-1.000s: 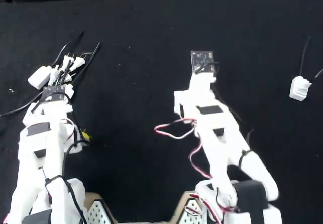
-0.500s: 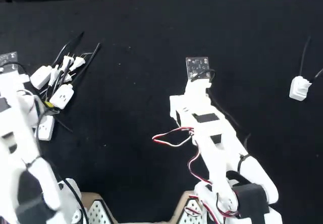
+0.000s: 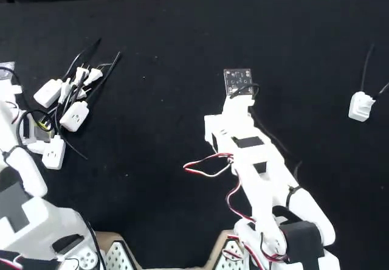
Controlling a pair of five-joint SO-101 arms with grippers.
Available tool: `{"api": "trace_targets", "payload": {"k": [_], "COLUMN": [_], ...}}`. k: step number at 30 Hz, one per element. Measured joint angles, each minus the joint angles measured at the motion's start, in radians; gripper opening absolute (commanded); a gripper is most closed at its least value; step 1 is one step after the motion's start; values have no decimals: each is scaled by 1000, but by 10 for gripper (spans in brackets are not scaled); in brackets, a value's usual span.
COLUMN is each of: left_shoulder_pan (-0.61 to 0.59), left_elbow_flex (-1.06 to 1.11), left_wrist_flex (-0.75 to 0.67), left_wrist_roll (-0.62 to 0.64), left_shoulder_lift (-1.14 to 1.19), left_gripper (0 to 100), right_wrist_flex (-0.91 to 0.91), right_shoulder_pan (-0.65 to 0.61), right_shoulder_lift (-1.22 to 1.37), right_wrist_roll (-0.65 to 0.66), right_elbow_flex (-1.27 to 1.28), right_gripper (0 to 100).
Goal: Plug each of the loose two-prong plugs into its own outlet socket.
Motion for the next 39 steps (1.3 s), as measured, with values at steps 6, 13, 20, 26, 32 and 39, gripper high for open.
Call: {"api": "trace_targets", "payload": {"k": [6,13,20,26,32,39], "left_shoulder_pan": [2,23,38,49,74,91], "left_elbow_flex": [-40,-40,-6,100,221,288], "left_wrist_flex": [0,0,110,58,-66,-143], "left_wrist_roll": [-74,-118,-118,-64,-37,-8], "left_shoulder_lift": [17,17,17,15,15,15], "left_gripper": [268,268,267,267,267,181], "right_wrist_flex": [0,0,0,0,0,0], "right_shoulder_pan": [0,0,0,0,0,0], "right_shoulder_lift": [0,0,0,0,0,0], "right_wrist_roll": [0,0,0,0,0,0], "right_elbow_flex": [0,0,0,0,0,0], "right_gripper": [121,121,121,121,121,121]}}
